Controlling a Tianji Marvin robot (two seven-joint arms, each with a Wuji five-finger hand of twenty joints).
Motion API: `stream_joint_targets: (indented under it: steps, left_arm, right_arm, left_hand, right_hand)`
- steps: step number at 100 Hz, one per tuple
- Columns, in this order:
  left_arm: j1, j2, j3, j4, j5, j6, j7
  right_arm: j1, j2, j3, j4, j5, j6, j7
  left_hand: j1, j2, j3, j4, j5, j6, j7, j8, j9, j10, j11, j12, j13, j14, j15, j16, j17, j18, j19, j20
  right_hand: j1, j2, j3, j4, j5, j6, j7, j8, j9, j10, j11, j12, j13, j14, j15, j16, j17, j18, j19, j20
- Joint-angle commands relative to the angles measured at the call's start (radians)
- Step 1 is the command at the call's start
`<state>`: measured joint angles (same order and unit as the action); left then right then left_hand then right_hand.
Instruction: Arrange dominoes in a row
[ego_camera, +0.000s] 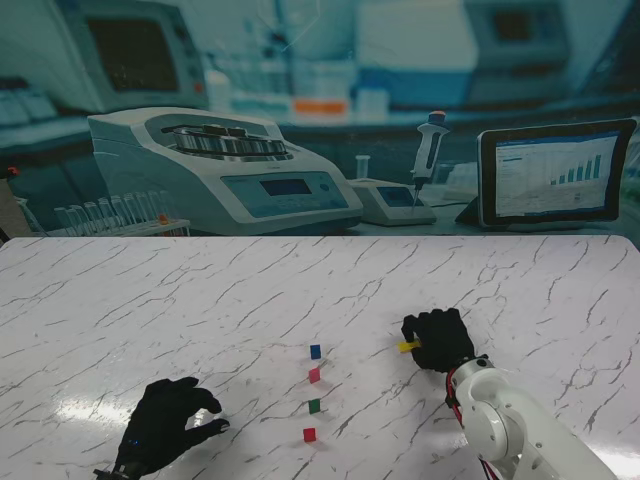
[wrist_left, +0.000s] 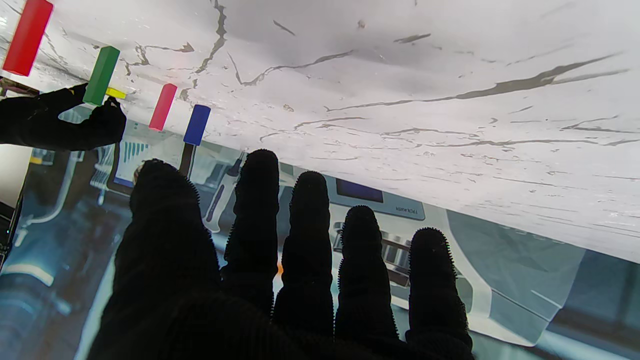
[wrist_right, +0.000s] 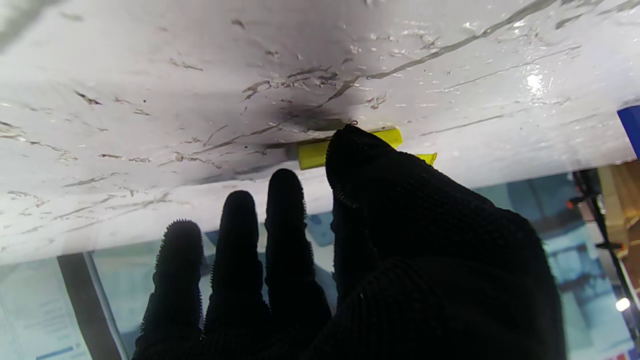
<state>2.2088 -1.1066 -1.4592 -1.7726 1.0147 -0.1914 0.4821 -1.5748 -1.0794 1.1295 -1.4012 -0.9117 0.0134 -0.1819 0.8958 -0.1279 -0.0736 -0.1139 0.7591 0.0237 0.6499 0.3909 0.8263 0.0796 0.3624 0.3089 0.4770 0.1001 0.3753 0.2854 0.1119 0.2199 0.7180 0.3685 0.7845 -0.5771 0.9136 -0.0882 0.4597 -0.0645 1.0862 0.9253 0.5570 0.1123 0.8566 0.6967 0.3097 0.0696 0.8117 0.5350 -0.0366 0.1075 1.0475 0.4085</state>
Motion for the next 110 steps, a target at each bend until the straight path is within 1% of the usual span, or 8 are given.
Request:
stream_joint_targets:
  steps: [1,13,34,50,58,76,92,110]
  left_arm:
    - [0.008,-0.005,0.001,0.001,-0.003,-0.018,-0.011]
    - [0.007,-0.005,0.001,0.002,-0.004,-0.018,-0.011]
    - [0.006,-0.005,0.001,0.003,-0.005,-0.018,-0.01]
    - [0.007,-0.005,0.0,0.002,-0.002,-0.018,-0.007]
    - [0.007,-0.005,-0.001,0.003,0.0,-0.018,-0.005]
    - [0.008,-0.005,-0.002,0.003,0.001,-0.018,-0.004]
    - [0.009,-0.005,-0.002,0.003,0.0,-0.017,-0.004]
    - [0.008,-0.005,-0.001,0.004,-0.002,-0.018,-0.007]
  right_arm:
    - [-0.01,-0.003,-0.001,-0.005,0.001,-0.007,0.001]
    - [-0.012,-0.002,0.001,-0.006,0.004,-0.011,0.006]
    - [-0.009,-0.003,-0.002,-0.003,-0.008,-0.013,-0.015]
    - [-0.006,-0.001,0.001,-0.014,-0.019,-0.01,-0.005]
    - [-0.001,0.0,-0.002,-0.014,-0.02,-0.009,0.001]
    - [0.017,0.002,-0.016,0.003,-0.01,-0.011,0.019]
    - [0.025,0.004,-0.025,0.021,0.004,-0.027,0.042]
    - [0.02,0.005,-0.029,0.033,0.009,-0.044,0.04]
  left_hand:
    - [0.025,0.009,-0.022,-0.032,0.007,-0.039,0.013,-0.02,0.021,-0.03,0.013,0.011,0.022,-0.032,0.013,0.016,-0.002,-0.014,0.03,0.016]
    - [0.028,0.007,-0.021,-0.032,0.008,-0.039,0.014,-0.021,0.023,-0.03,0.014,0.012,0.023,-0.032,0.014,0.017,-0.002,-0.016,0.03,0.016]
    - [0.025,0.007,-0.023,-0.032,0.006,-0.038,0.015,-0.022,0.021,-0.031,0.014,0.011,0.022,-0.033,0.014,0.017,-0.002,-0.016,0.03,0.016]
    - [0.024,0.005,-0.023,-0.032,0.006,-0.04,0.016,-0.023,0.021,-0.033,0.014,0.011,0.022,-0.032,0.014,0.017,-0.002,-0.016,0.03,0.016]
    - [0.023,0.004,-0.023,-0.031,0.005,-0.042,0.017,-0.023,0.021,-0.033,0.014,0.011,0.022,-0.034,0.014,0.017,-0.002,-0.017,0.03,0.016]
    - [0.021,0.003,-0.023,-0.031,0.004,-0.043,0.019,-0.023,0.022,-0.036,0.015,0.012,0.022,-0.035,0.014,0.016,-0.002,-0.017,0.03,0.015]
    - [0.02,0.002,-0.022,-0.031,0.004,-0.045,0.021,-0.023,0.022,-0.036,0.015,0.012,0.023,-0.035,0.014,0.016,-0.002,-0.018,0.03,0.016]
    - [0.018,0.003,-0.022,-0.031,0.005,-0.045,0.024,-0.022,0.023,-0.037,0.017,0.013,0.024,-0.035,0.015,0.017,-0.001,-0.018,0.031,0.016]
  right_hand:
    - [-0.015,-0.031,0.023,-0.001,-0.038,0.009,-0.008,-0.004,-0.007,0.003,-0.002,-0.005,-0.019,0.012,-0.003,0.002,-0.016,0.072,-0.013,-0.011]
    - [-0.01,-0.031,0.031,-0.002,-0.03,0.01,0.002,0.028,-0.003,-0.002,0.027,0.022,-0.014,0.01,0.006,0.009,-0.01,0.072,-0.014,-0.007]
    - [-0.023,-0.023,0.027,-0.003,-0.059,0.019,-0.03,0.017,-0.043,0.003,0.016,0.02,-0.044,0.011,-0.001,0.007,-0.013,0.071,-0.018,-0.005]
    - [-0.065,0.035,0.02,0.03,-0.066,0.069,-0.257,-0.007,-0.105,0.015,-0.015,-0.026,-0.079,0.01,-0.023,-0.01,-0.017,0.066,-0.03,0.001]
    - [-0.086,0.079,0.011,0.077,-0.04,0.112,-0.454,-0.038,-0.122,0.029,-0.065,-0.066,-0.096,0.01,-0.039,-0.022,-0.018,0.066,-0.035,0.003]
    - [-0.084,0.08,0.01,0.08,-0.005,0.151,-0.692,-0.117,-0.133,0.042,-0.151,-0.137,-0.116,0.002,-0.076,-0.048,-0.021,0.068,-0.043,0.005]
    - [-0.08,0.08,0.011,0.081,0.017,0.165,-0.785,-0.175,-0.14,0.043,-0.242,-0.212,-0.128,-0.009,-0.109,-0.072,-0.022,0.075,-0.055,0.002]
    - [-0.078,0.079,0.012,0.081,0.058,0.16,-0.789,-0.195,-0.126,0.021,-0.262,-0.234,-0.119,-0.025,-0.109,-0.077,-0.022,0.075,-0.057,0.003]
